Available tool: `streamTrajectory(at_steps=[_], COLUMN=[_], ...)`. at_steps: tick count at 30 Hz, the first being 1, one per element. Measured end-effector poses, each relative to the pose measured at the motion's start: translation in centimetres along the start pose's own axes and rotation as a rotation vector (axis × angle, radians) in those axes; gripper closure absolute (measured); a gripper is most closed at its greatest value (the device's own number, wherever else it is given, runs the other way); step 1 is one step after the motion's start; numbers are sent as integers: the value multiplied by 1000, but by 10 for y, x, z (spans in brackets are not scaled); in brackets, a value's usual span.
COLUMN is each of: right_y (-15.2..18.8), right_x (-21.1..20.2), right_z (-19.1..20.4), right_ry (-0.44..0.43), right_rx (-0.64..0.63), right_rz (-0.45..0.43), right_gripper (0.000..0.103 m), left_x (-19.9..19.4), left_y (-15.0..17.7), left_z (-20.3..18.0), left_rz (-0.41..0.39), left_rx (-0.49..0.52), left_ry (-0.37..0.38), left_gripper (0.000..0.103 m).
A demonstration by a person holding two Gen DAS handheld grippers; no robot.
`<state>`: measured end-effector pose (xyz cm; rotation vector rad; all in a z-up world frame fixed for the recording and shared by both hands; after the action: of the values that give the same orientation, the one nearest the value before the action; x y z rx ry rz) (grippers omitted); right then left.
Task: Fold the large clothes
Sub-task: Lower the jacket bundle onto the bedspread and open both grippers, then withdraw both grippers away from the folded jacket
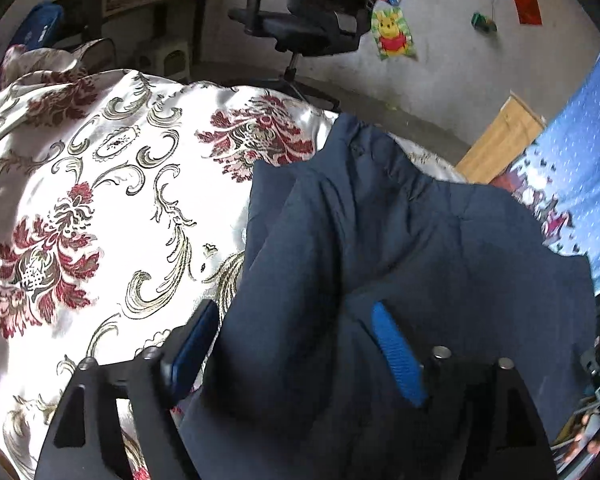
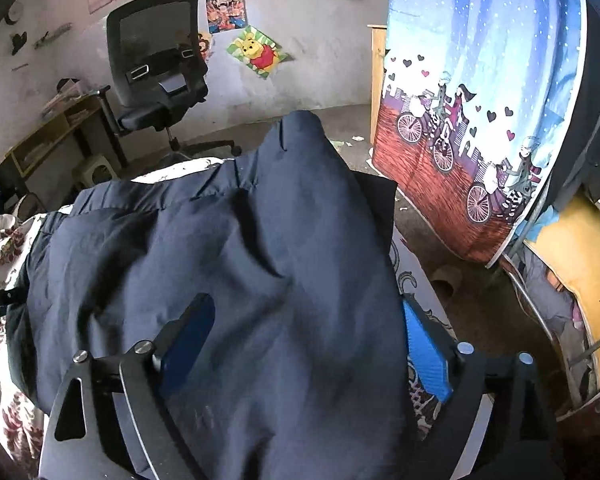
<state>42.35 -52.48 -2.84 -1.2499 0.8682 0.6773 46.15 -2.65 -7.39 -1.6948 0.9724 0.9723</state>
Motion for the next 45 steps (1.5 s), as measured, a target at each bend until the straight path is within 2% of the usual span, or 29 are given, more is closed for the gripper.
streamTrajectory(at_steps=[4, 7, 12, 17, 20, 24, 27, 33, 39, 45], right_y=[3, 6, 18, 36, 49, 68, 82, 119, 146, 174], right_x=[-12, -28, -62, -95, -109, -128, -144, -174, -202, -227], right_z=[-4, -6, 0, 16, 26, 40, 49, 61, 68, 79], right_ry=[16, 36, 45, 13, 2, -15, -23, -22, -18, -14], right_rx=[37, 60, 77, 68, 61, 45, 29, -10, -35, -92], right_rz=[-37, -84, -165, -226, -249, -270, -300, -374, -409, -399], right_gripper=[11, 7, 4, 2, 1, 1, 1, 1, 1, 1], left_x=[-14, -33, -67, -99, -119, -136, -148, -171, -191, -209], left_y=[8, 18, 34, 58, 76, 94, 108, 136, 167, 195], left_z=[-5, -10, -18, -35, -44, -55, -58, -54, -51, -44], left_rz=[-20, -88, -196, -281, -348, -404, -429, -466, -497, -514], left_rx=[7, 20, 67, 157, 213, 300, 334, 330, 353, 363], left_ry=[-2, -26, -26, -53, -105, -126, -121, -94, -71, -43], left_gripper=[21, 12, 7, 0, 0, 0, 0, 0, 0, 0])
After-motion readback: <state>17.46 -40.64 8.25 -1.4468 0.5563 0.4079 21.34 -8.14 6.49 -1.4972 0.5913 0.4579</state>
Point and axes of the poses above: each gripper's, at about its wrist camera, not at the fingertips, and x roughly the way its jaws point, z to its left, y to its underside, the point moved 3 cm from there along x, roughly the way its jaws point, and after that the axes turned 13 degrees about z, right-handed, at the moved point
